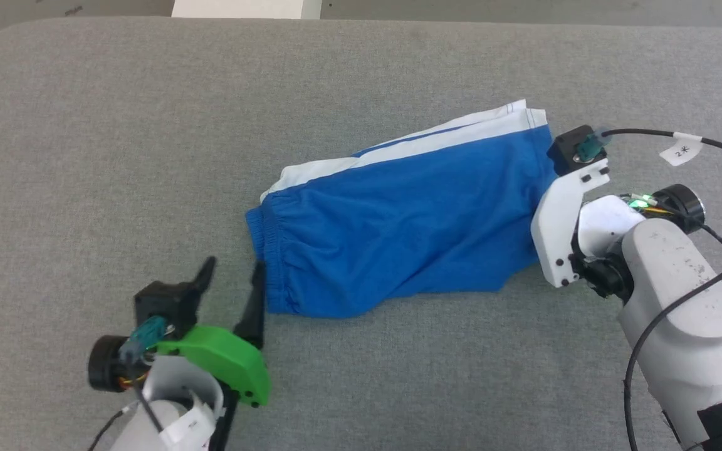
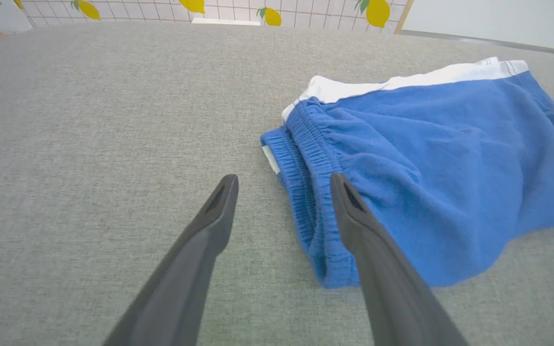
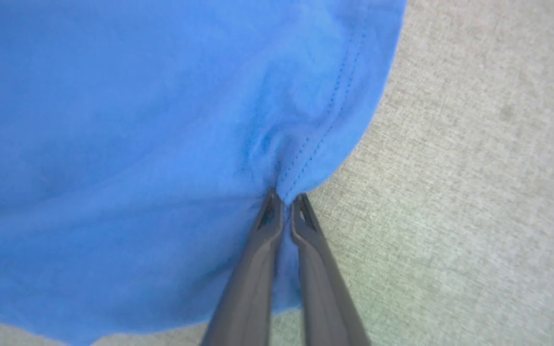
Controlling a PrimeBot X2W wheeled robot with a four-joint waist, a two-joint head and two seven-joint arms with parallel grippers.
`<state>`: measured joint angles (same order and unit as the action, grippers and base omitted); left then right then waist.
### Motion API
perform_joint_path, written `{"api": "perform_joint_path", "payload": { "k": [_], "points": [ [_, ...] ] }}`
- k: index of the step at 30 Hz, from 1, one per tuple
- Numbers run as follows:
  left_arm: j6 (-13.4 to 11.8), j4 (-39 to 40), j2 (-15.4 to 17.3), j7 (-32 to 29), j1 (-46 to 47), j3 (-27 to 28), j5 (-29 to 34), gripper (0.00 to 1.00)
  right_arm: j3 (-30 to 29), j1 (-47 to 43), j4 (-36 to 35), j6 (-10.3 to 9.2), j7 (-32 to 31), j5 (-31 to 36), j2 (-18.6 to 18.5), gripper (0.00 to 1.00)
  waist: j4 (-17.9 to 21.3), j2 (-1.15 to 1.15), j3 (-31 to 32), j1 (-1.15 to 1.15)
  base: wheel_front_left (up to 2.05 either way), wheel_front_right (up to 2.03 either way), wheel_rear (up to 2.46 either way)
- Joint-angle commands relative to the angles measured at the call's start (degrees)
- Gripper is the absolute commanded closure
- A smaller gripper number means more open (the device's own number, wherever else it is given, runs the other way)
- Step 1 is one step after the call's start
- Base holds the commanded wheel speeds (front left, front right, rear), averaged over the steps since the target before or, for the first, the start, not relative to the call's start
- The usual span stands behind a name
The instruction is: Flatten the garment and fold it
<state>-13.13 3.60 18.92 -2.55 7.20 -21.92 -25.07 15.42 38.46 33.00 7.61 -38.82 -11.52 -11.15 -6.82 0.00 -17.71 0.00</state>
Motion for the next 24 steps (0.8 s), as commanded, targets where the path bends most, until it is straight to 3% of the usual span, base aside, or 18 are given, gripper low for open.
{"api": "perform_joint_path", "payload": {
  "k": [1, 6, 14, 15, 16, 24],
  "points": [
    [0.0, 0.6, -0.2, -2.0, 1.0, -0.5, -0.7, 0.0, 0.3, -1.6, 1.4, -0.12, -0.8, -0.3, -0.6, 1.0, 0.1, 0.0, 0.2, 0.0, 0.0, 0.0, 0.0],
    [-1.2, -0.6, 0.4, -15.0, 3.7, -3.0, -1.8, 0.0, 0.6, -1.5, 0.9, -0.12, -0.8, -1.2, -0.6, 1.0, 0.6, 0.0, 0.7, 0.0, 0.0, 0.0, 0.0],
    [-2.7, -6.5, 1.2, -29.1, 7.5, -4.4, -4.0, 0.0, 2.0, -1.3, 0.3, -0.12, -1.0, -1.9, -0.1, 1.0, 2.8, 0.0, 0.6, 0.0, 0.0, 0.0, 0.0],
    [-2.7, -7.2, 1.3, -30.9, 7.4, -4.6, -4.7, 0.22, 2.2, -1.2, 0.2, -0.12, -1.0, -2.0, -0.1, 1.0, 3.1, 0.0, 0.5, 0.0, 0.0, 0.0, 0.0],
    [-2.6, -7.9, 1.5, -33.7, 6.9, -4.6, -6.3, 1.0, 2.6, -1.0, -0.2, -0.12, -0.7, -2.4, -0.1, 1.0, 3.9, 0.0, 0.4, 0.0, 0.0, 0.0, 0.0],
    [-1.4, -5.9, 1.1, -31.9, 5.4, -0.9, -11.3, 1.0, -0.3, -4.2, -3.5, -0.12, 2.4, -5.6, -1.7, 1.0, 3.4, 0.0, 3.6, 0.0, 0.0, 0.0, 0.0]
  ]
}}
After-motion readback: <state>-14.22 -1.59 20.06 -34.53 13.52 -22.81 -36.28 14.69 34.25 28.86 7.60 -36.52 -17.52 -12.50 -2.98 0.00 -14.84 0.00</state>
